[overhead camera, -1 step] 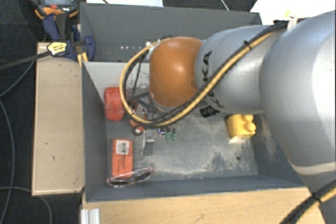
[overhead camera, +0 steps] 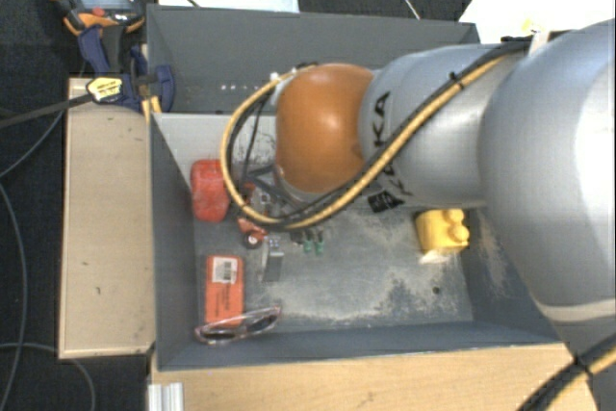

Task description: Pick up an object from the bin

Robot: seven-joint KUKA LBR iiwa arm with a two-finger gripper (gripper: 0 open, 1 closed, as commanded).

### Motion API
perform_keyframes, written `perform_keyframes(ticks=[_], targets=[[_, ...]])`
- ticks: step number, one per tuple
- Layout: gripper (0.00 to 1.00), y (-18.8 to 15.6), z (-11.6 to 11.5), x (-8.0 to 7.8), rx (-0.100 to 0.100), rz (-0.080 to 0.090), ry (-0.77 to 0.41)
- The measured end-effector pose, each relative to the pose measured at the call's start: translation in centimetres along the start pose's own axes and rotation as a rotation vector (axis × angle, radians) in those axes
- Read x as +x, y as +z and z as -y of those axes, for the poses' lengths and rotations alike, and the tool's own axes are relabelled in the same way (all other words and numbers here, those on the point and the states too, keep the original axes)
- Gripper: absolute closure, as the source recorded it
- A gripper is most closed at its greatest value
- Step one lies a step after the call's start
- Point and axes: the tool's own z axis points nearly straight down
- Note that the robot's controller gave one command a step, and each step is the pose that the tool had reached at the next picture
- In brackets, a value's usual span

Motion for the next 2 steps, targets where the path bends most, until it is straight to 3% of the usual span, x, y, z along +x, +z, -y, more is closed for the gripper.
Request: perform_keyframes(ticks=[1, 2], targets=[[0.00, 6.3, 0.3, -4.4, -0.002, 0.001, -0.314], [0.00, 0.1, 1.0, -4.5, -0.002, 0.004, -0.248]])
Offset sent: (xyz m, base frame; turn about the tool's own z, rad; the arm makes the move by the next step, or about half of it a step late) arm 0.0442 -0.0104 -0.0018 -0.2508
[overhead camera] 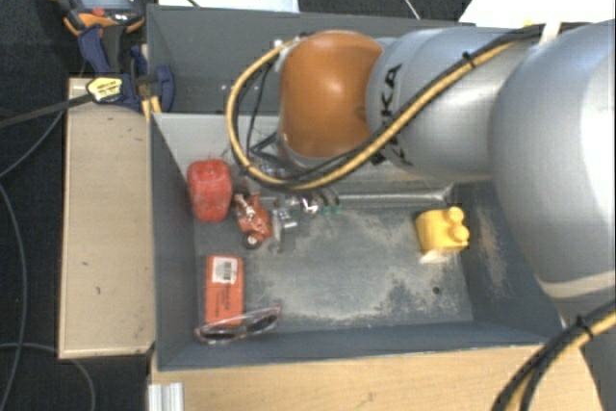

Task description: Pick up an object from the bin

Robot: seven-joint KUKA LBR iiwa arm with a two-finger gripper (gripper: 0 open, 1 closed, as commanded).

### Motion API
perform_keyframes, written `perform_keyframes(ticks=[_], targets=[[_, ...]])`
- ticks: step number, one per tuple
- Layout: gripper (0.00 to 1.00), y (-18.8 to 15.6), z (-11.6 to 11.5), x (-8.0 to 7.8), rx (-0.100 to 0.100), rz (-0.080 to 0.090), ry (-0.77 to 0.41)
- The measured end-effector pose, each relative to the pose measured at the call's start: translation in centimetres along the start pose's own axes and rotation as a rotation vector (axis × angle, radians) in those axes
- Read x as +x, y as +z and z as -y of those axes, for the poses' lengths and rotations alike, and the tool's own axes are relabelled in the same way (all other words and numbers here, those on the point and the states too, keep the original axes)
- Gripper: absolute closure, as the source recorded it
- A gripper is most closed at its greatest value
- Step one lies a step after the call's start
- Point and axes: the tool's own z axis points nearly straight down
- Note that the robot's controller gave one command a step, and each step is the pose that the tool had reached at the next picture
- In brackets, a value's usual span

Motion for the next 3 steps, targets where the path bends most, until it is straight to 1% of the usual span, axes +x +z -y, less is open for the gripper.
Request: perform_keyframes(ticks=[1, 2, 3], targets=[[0.00, 6.05, -0.68, -0.17, -0.002, 0.002, -0.062], [0.00, 6.06, -1.41, -1.13, 0.025, -0.001, -0.495], [1.00, 5.75, -0.72, -0.38, -0.004, 0.008, -0.062]])
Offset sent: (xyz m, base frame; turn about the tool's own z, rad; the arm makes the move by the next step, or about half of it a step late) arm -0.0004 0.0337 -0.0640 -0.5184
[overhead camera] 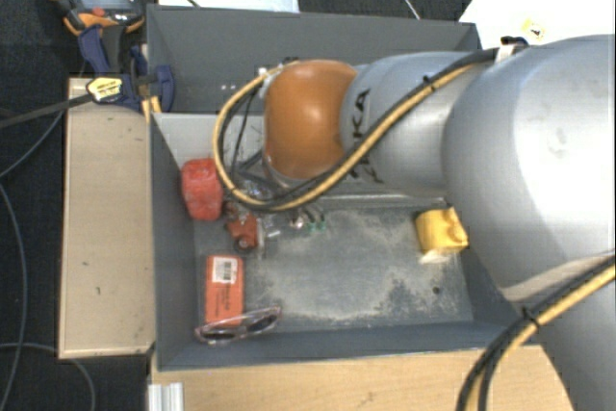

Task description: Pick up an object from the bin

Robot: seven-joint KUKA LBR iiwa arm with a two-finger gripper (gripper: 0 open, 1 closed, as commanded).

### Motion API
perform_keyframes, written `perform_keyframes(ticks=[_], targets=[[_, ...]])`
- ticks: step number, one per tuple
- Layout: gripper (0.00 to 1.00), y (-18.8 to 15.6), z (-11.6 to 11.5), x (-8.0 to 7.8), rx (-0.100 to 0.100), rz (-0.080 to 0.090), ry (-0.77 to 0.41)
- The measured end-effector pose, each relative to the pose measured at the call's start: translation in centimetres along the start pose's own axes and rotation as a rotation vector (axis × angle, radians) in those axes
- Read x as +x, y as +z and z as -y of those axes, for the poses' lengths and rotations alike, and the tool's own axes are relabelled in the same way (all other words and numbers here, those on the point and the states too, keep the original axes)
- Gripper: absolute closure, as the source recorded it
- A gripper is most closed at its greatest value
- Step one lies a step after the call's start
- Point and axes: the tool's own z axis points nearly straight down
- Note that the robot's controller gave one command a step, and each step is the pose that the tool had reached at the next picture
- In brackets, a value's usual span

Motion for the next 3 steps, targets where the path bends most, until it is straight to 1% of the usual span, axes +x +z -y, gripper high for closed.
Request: perform_keyframes(ticks=[3], targets=[[1.00, 0.01, -0.01, 0.00, 0.000, 0.000, 0.001]])
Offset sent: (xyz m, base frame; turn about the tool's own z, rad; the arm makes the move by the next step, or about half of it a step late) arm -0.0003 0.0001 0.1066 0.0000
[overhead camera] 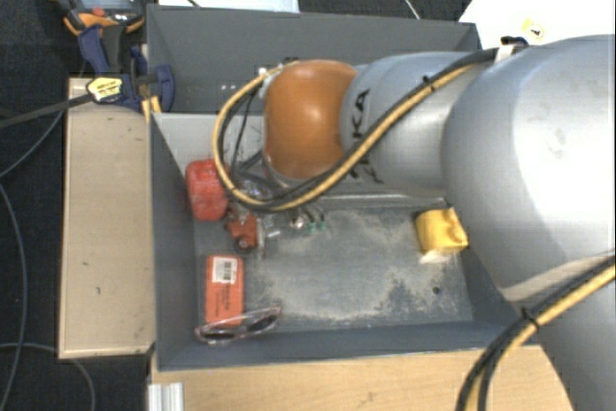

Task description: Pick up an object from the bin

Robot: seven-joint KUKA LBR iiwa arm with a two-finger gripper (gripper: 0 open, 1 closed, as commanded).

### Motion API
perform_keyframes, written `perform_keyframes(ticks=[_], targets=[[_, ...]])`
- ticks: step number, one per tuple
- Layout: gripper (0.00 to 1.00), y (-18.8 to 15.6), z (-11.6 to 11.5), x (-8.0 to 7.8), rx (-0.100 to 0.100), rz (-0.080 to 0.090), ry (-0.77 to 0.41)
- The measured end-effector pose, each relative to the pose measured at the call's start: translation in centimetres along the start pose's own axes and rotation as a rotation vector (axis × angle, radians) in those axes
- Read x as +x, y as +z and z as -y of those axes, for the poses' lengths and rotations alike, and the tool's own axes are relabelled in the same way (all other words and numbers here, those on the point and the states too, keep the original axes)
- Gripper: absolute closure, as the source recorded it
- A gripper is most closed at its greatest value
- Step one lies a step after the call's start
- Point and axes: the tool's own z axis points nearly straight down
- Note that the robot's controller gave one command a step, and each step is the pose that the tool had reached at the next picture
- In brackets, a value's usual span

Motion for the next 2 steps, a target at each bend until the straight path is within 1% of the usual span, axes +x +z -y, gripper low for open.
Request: perform_keyframes(ticks=[2], targets=[[1.00, -0.19, 0.00, 0.05, 0.000, 0.000, 0.001]])
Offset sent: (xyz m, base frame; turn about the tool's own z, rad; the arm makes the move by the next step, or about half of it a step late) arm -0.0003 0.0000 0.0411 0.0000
